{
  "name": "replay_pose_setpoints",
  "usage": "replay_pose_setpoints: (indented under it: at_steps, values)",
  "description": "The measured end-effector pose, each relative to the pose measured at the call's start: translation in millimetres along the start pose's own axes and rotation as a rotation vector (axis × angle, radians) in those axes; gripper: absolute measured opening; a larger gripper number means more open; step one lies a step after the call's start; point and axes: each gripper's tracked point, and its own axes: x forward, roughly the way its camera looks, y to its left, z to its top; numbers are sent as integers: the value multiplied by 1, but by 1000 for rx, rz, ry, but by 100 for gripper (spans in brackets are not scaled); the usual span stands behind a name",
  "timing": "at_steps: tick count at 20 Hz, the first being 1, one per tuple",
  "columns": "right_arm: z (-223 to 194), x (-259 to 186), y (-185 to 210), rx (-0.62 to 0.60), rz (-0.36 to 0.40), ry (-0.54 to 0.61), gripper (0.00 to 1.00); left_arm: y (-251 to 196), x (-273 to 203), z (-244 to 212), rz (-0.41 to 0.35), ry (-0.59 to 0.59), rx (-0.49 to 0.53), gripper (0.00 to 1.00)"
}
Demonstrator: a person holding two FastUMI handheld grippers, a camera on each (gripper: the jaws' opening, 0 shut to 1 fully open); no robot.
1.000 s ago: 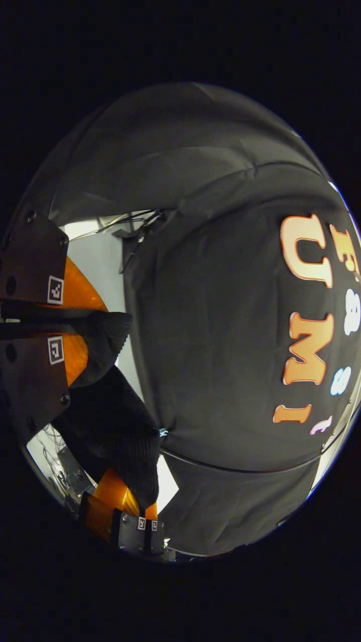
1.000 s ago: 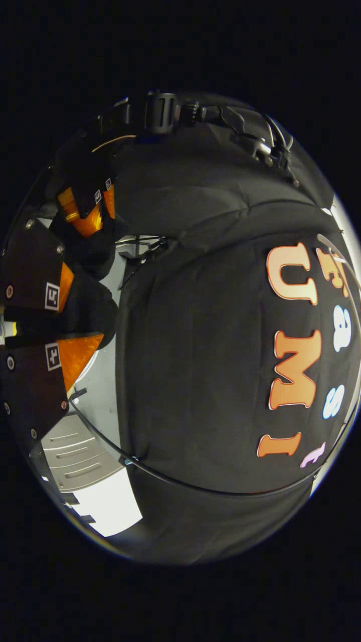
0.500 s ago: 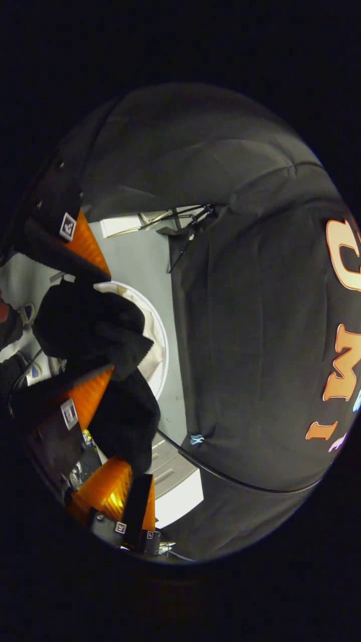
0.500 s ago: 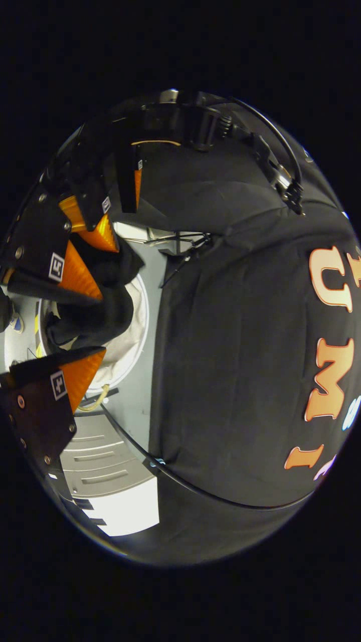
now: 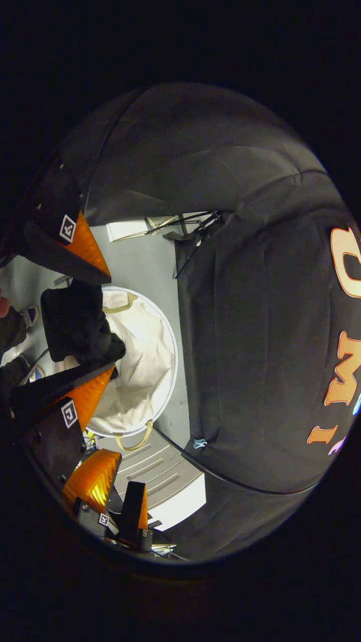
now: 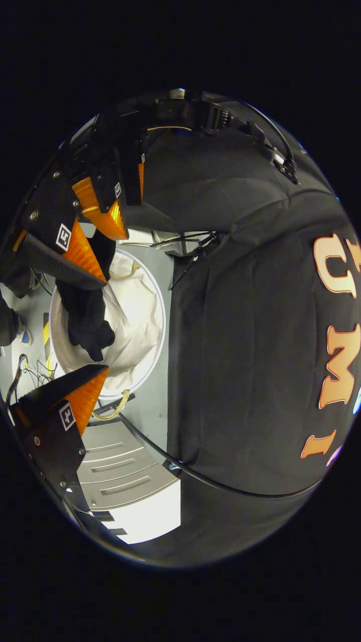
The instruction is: Grasp the clothes on the hanger with both hands and then place them into the laundry hamper below.
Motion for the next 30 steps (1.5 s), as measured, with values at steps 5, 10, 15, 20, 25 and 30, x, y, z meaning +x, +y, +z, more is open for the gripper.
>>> replay_pose_setpoints:
  at_steps: [5, 10, 15, 20, 25, 30]
  values:
    - [2, -11, -4, 6, -10, -20, 93, -4, -15, 0, -3, -27, 18, 98]
    - [4, -47, -8, 17, -21, -72, 93, 0, -44, 6, 10, -81, 0, 98]
    - [30, -114, -21, 35, -51, -189, 93, 20, -101, 26, 73, -224, -20, 98]
    - [77, -204, -30, 27, -108, -379, 93, 24, -177, 51, 68, -353, -81, 98]
    - [111, -289, -51, -23, -170, -533, 93, 33, -251, 100, 89, -547, -80, 98]
    - [152, -368, -61, 11, -186, -689, 93, 29, -325, 146, 97, -738, -100, 98]
